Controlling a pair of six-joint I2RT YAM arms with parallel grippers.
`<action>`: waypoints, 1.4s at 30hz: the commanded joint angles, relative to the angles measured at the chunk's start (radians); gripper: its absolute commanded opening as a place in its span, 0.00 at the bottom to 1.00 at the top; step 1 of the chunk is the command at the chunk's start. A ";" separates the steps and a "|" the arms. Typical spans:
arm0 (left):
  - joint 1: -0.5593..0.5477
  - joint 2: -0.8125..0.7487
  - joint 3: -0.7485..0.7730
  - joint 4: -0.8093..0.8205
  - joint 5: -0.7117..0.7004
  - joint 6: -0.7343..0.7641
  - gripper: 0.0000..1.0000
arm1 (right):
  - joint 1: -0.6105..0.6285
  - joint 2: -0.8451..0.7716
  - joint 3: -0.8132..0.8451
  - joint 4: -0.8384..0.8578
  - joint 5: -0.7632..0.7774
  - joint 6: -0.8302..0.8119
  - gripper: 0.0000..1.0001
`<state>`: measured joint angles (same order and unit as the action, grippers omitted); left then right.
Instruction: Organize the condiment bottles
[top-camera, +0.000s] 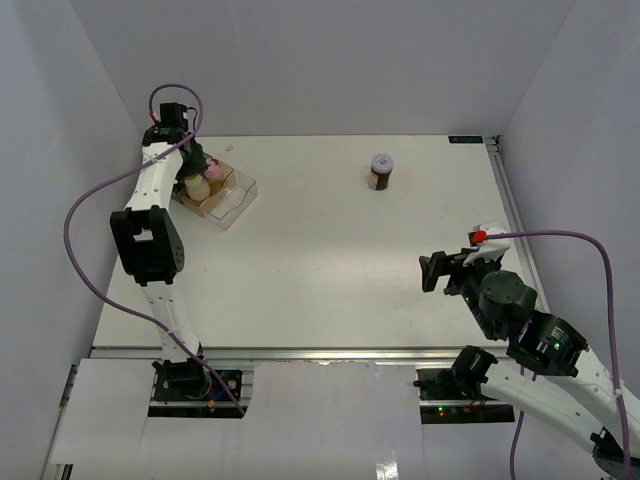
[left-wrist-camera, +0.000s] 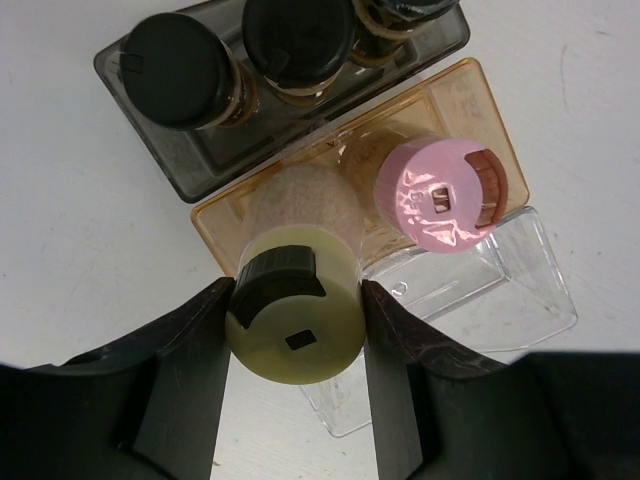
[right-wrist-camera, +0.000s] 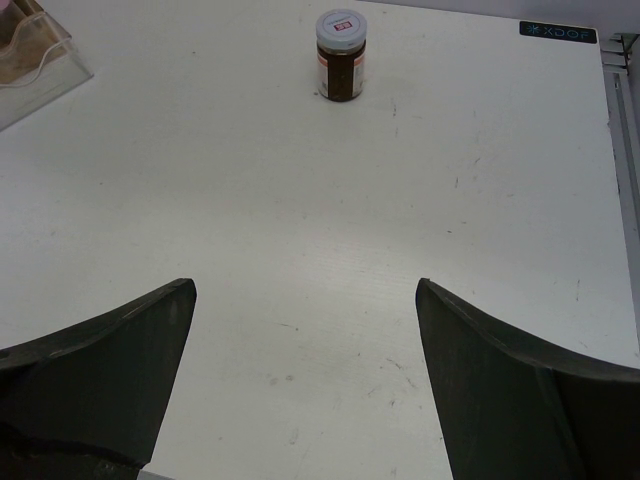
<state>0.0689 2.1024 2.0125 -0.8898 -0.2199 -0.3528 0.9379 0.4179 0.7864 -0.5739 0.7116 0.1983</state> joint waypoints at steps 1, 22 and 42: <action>0.004 -0.003 0.000 0.027 -0.003 0.014 0.12 | 0.001 -0.008 -0.008 0.045 0.027 -0.013 0.97; 0.011 -0.088 -0.022 0.000 0.008 -0.008 0.81 | 0.001 -0.021 -0.019 0.039 0.049 -0.005 0.97; -0.425 -0.727 -0.707 0.220 0.478 0.074 0.98 | -0.308 0.861 0.466 0.169 -0.311 0.009 0.90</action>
<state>-0.3544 1.4522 1.4247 -0.6740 0.2182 -0.2950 0.7618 1.1126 1.1373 -0.4766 0.5686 0.2165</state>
